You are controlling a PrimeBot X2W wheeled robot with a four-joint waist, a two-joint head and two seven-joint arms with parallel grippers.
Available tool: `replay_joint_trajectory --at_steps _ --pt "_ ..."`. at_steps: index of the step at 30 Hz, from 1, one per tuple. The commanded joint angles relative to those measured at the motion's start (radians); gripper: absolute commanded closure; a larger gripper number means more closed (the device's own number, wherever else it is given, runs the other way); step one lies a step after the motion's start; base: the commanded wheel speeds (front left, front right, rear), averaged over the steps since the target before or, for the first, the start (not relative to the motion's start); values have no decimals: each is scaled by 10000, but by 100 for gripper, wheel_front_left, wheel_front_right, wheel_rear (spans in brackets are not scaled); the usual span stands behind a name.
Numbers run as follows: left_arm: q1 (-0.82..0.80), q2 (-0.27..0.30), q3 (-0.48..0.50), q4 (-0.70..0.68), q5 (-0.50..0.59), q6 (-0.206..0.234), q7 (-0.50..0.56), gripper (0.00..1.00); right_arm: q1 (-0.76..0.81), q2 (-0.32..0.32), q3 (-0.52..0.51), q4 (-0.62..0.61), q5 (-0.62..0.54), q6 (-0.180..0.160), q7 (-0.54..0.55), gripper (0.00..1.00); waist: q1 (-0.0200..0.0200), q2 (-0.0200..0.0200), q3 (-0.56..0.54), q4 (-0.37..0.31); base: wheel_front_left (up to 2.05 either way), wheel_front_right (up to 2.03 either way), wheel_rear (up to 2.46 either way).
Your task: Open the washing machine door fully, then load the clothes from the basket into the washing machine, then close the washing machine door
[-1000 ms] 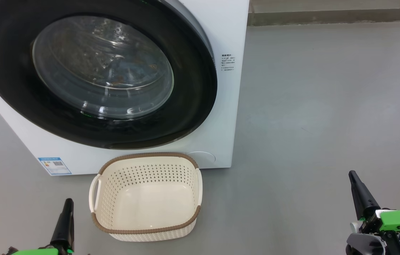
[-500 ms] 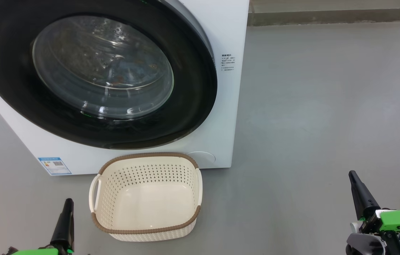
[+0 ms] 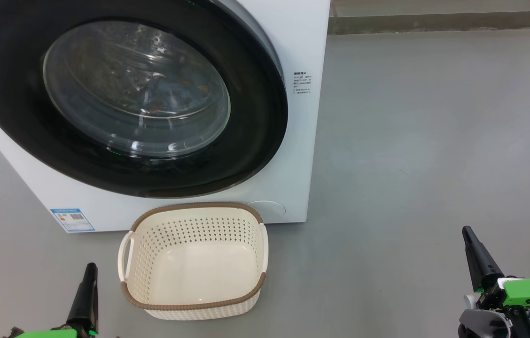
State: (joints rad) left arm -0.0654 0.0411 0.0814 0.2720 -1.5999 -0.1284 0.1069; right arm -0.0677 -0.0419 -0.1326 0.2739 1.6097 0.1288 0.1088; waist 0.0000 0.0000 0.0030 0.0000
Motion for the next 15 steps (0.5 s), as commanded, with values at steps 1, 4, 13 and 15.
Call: replay_joint_trajectory --at_steps 1,4,13,15 --pt "-428 91 323 -269 -88 -23 62 100 -405 -86 180 -289 -17 19 50 100 0 0 0 0 0 0 0" --pt "-428 91 323 -269 -88 -23 62 100 -405 -86 180 -289 -18 19 50 100 0 0 0 0 0 0 0" --pt "-428 91 323 -269 -88 -23 62 100 -405 -85 179 -289 -18 19 51 100 0 0 0 0 0 0 0" --pt "-428 91 323 -269 -88 -23 62 100 -405 -85 179 -289 -18 19 51 100 0 0 0 0 0 0 0"
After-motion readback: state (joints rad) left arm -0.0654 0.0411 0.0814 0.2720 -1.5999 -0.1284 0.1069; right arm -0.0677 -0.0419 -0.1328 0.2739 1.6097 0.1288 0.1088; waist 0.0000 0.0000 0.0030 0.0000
